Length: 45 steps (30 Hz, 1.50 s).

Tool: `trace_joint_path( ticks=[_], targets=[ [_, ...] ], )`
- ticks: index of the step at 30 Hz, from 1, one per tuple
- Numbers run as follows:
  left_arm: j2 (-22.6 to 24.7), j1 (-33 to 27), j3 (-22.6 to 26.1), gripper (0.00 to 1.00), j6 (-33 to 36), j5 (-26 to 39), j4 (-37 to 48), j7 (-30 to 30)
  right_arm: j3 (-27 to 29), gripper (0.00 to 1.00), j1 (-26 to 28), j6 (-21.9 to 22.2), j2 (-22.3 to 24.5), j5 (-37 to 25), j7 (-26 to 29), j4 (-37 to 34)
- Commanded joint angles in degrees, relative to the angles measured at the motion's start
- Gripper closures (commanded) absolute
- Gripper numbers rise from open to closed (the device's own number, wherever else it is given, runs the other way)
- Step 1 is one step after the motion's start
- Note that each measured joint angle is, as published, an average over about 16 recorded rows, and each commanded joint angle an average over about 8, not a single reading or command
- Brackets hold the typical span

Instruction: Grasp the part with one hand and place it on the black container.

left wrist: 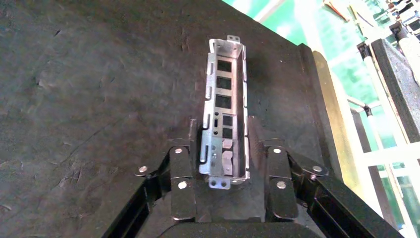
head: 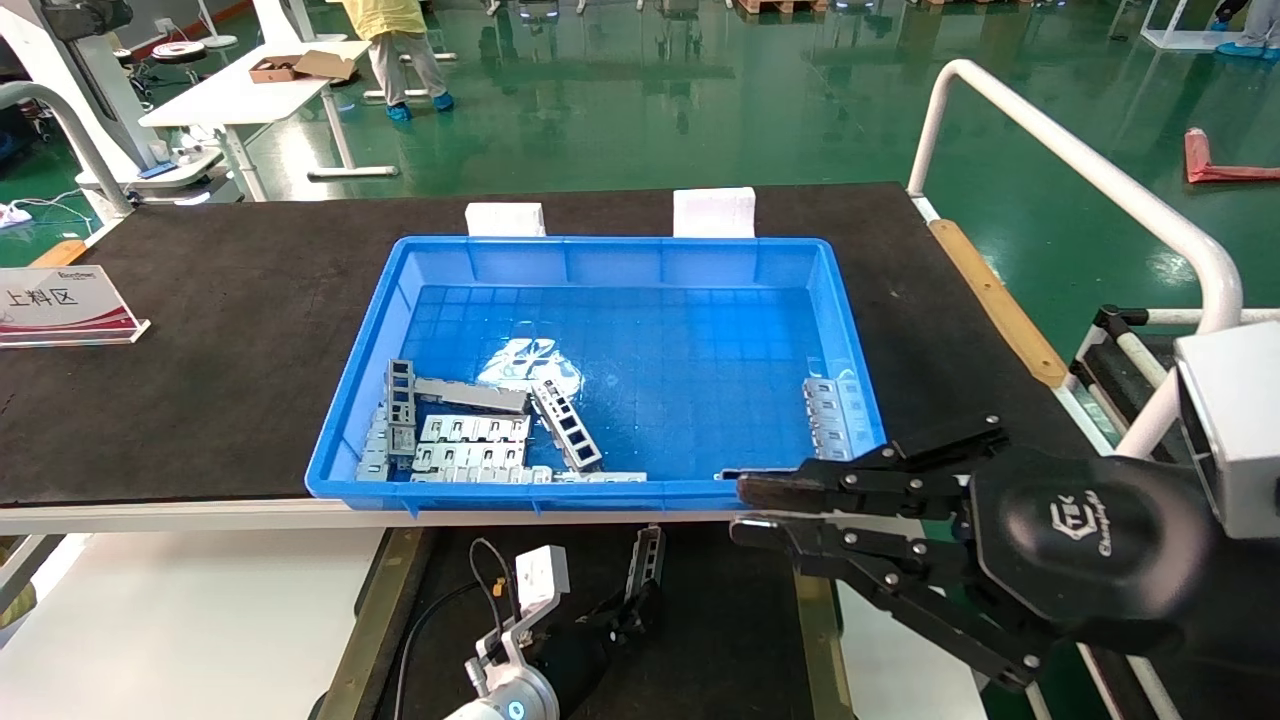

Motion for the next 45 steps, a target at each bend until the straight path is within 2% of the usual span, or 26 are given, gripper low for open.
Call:
trace_joint_path(
  ticks=[1,10,18,33,45],
  targets=[
    [0.08,0.08,-0.3,0.0,0.11,0.24,-0.05,0.06,0.0,0.0,0.0,0.0,0.0,0.0,0.0,0.0],
    [-2.34,0.95,-1.57,0.0,2.15,3.22,-3.78,2.42,0.0,0.0,0.0,0.0,0.0,0.0,0.0,0.0],
    [-8.64,2.53,-2.79,0.0,7.34,6.49,-10.34,6.04,0.0,0.0,0.0,0.0,0.0,0.0,0.0,0.0],
    [-23.95,4.68,-7.35,0.0,25.1,6.04,-26.81,11.56,0.0,0.0,0.0,0.0,0.0,0.0,0.0,0.0],
    [-30.63,3.42,-12.5,0.0,38.33,2.11,-31.98,16.9,0.0,0.0,0.0,0.0,0.0,0.0,0.0,0.0]
  ],
)
